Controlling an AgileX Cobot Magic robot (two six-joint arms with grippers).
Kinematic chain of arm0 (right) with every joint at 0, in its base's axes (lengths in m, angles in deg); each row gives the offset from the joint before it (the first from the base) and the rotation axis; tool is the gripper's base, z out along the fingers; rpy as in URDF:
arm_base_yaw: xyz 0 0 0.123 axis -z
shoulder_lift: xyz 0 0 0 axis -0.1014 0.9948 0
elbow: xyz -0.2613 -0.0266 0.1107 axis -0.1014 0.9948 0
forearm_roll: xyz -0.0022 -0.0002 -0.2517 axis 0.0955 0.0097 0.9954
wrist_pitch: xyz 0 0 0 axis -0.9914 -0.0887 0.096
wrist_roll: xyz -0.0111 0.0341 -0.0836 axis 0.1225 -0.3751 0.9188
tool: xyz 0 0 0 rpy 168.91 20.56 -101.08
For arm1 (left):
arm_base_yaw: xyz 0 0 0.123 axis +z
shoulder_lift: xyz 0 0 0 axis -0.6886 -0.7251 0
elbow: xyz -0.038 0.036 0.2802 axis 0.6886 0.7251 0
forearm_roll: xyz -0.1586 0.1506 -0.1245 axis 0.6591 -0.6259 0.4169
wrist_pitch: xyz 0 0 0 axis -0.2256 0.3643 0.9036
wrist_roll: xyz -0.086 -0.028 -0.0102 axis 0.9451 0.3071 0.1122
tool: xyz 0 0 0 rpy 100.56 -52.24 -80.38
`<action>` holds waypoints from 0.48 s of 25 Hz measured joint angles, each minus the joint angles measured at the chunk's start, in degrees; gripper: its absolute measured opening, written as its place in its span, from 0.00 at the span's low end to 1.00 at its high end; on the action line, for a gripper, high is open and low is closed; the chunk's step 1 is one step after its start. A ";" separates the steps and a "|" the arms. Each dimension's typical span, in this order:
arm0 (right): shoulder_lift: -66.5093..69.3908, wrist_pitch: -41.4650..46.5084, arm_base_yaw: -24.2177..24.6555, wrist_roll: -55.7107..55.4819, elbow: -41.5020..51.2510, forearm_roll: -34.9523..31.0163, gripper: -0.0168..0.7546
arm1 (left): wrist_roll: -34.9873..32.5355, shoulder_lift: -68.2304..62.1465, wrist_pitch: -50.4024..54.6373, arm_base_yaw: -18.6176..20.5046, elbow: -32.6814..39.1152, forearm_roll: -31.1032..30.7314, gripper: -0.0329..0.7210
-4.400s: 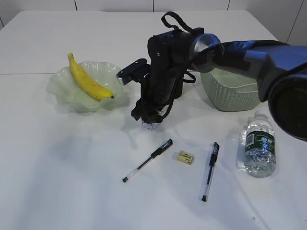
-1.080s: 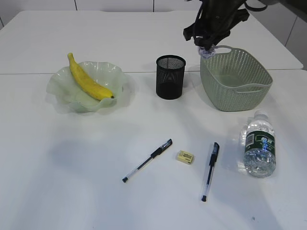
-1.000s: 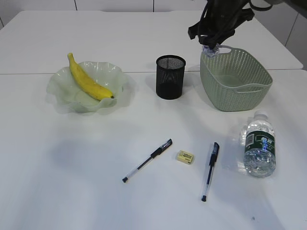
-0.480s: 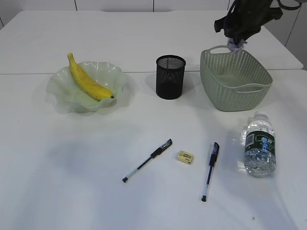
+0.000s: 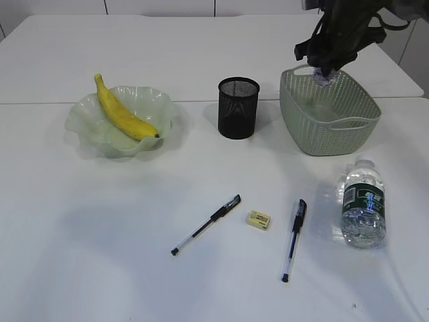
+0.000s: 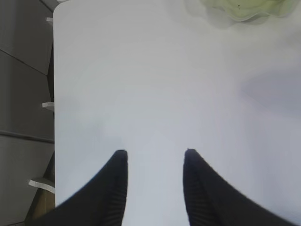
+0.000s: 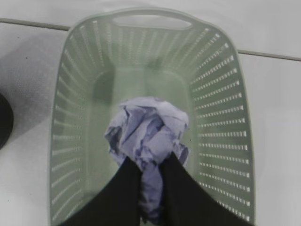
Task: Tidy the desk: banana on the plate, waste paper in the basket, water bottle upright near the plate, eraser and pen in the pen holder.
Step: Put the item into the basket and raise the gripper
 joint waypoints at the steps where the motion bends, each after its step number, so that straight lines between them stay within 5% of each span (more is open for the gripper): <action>1: 0.29 0.00 0.00 -0.30 0.00 0.00 0.08 | 0.00 0.00 0.33 0.00 0.00 0.00 0.41; 12: 3.04 -0.23 1.11 -2.53 0.00 0.64 0.08 | 0.00 0.00 0.95 0.00 0.00 0.00 0.41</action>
